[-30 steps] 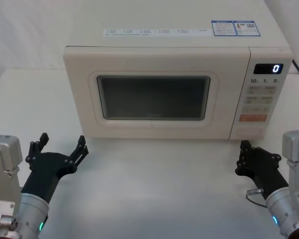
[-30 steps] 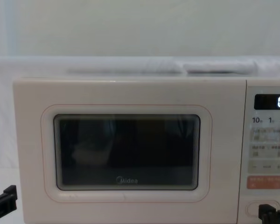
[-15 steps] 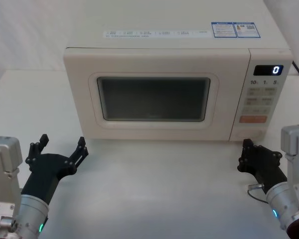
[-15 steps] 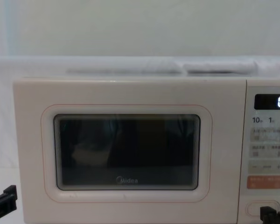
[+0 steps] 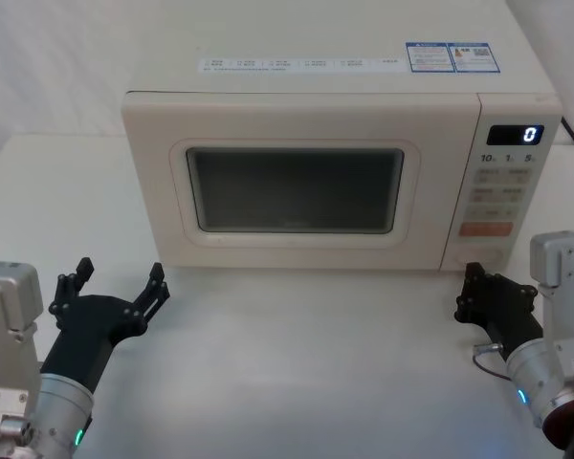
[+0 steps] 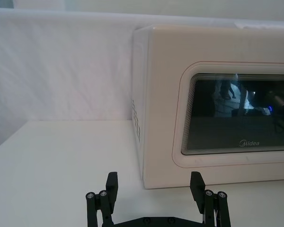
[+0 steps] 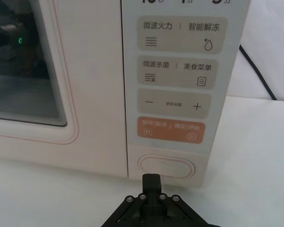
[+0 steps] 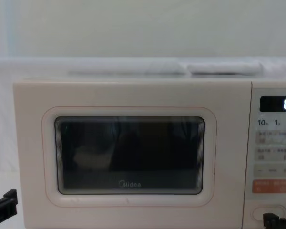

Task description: Press the button to open the microwave door with one hand; close the microwave door with the other hand.

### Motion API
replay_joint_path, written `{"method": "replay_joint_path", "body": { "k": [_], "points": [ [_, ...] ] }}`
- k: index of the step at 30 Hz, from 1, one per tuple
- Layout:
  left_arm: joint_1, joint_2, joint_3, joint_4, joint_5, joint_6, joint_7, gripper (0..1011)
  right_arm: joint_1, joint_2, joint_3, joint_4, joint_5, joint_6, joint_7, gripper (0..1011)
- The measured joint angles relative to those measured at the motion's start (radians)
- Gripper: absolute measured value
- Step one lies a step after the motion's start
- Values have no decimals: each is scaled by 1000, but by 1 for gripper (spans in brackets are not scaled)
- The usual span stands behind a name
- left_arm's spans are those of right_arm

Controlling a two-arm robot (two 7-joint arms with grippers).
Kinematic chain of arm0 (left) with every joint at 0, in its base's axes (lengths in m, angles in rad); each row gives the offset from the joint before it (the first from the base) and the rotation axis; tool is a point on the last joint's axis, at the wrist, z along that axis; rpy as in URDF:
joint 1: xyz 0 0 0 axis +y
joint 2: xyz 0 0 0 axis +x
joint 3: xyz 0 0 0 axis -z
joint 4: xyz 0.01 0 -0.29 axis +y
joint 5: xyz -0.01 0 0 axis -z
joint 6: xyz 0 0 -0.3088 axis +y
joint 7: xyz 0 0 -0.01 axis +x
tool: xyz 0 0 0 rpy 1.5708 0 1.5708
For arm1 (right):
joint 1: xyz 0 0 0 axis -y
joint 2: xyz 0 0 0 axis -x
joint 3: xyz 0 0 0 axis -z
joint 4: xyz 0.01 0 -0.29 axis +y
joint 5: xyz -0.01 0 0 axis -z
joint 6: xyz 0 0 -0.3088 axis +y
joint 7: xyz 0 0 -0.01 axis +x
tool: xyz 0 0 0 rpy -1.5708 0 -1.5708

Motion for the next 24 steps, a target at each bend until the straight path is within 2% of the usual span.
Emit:
{"method": "replay_joint_path", "body": {
  "k": [24],
  "points": [
    [0, 0, 0, 0, 0, 0, 0, 1001, 53, -16, 21, 70, -4, -15, -7, 0]
  ]
}}
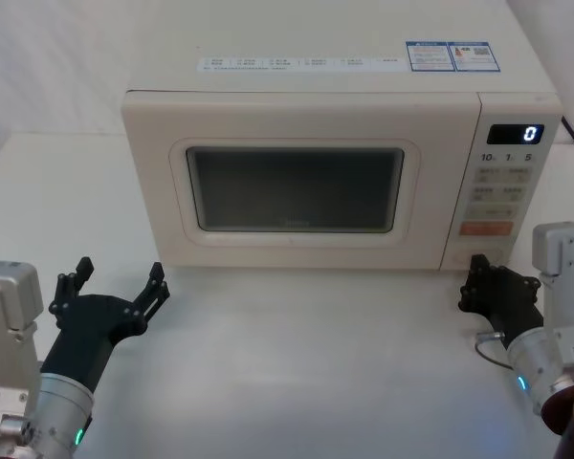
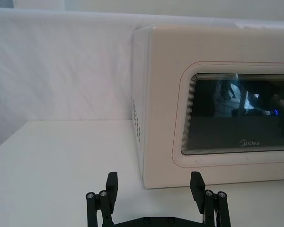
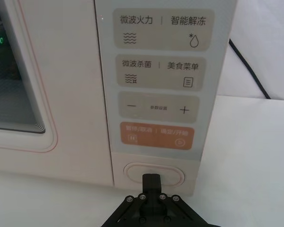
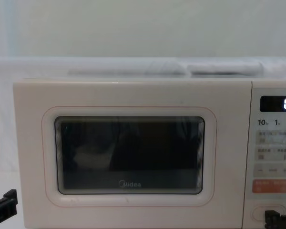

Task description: Press the button to open the microwave door with one hand; close the microwave door with the other hand.

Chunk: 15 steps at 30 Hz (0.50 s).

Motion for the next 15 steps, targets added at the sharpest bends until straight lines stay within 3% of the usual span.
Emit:
{"method": "replay_joint_path", "body": {
  "k": [15],
  "points": [
    [0, 0, 0, 0, 0, 0, 0, 1001, 21, -4, 6, 28, -5, -8, -2, 0]
  ]
}}
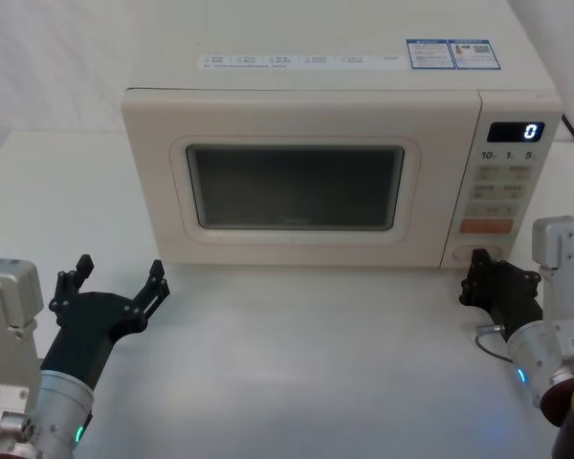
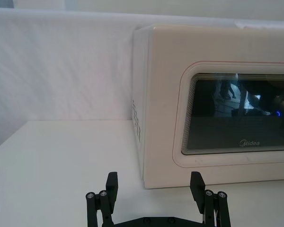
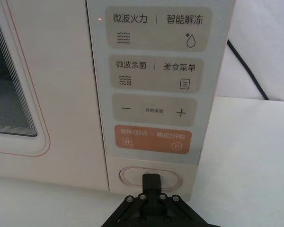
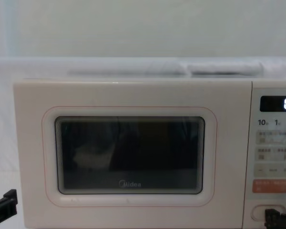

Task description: Press the button to open the microwave door with one hand; close the microwave door with the other hand.

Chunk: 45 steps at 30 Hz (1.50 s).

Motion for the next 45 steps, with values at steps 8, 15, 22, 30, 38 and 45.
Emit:
{"method": "replay_joint_path", "body": {
  "k": [8, 15, 22, 30, 38, 45],
  "points": [
    [0, 0, 0, 0, 0, 0, 0, 1001, 6, -1, 3, 5, -2, -1, 0, 0],
    [0, 0, 0, 0, 0, 0, 0, 1001, 11, -3, 3, 10, -4, -3, 0, 0],
    [0, 0, 0, 0, 0, 0, 0, 1001, 20, -6, 3, 18, -6, -4, -1, 0],
    [0, 0, 0, 0, 0, 0, 0, 1001, 29, -10, 4, 32, -6, -11, -2, 0],
    [0, 0, 0, 0, 0, 0, 0, 1001, 39, -13, 6, 46, -4, -17, -3, 0],
    [0, 0, 0, 0, 0, 0, 0, 1001, 49, -15, 9, 56, -1, -24, -3, 0]
  ]
}}
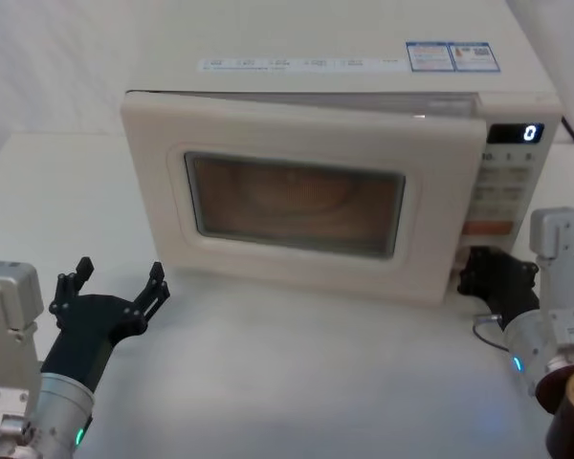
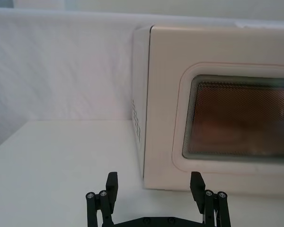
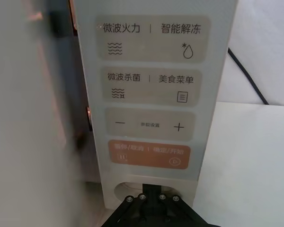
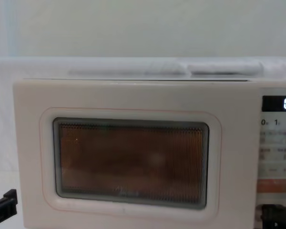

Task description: Press the button to open the microwave door with one hand; close the microwave door with the other hand.

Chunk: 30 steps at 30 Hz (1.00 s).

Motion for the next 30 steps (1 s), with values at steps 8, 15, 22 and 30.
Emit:
{"method": "replay_joint_path", "body": {
  "k": [8, 15, 22, 30],
  "points": [
    [0, 0, 0, 0, 0, 0, 0, 1001, 6, -1, 2, 8, 5, -1, 2, 0],
    [0, 0, 0, 0, 0, 0, 0, 1001, -12, 10, 1, -10, 10, 1, 14, 0],
    [0, 0, 0, 0, 0, 0, 0, 1001, -66, 29, 1, -59, 14, 14, 25, 0],
    [0, 0, 0, 0, 0, 0, 0, 1001, -124, 45, 6, -128, 23, 19, 31, 0]
  ]
}}
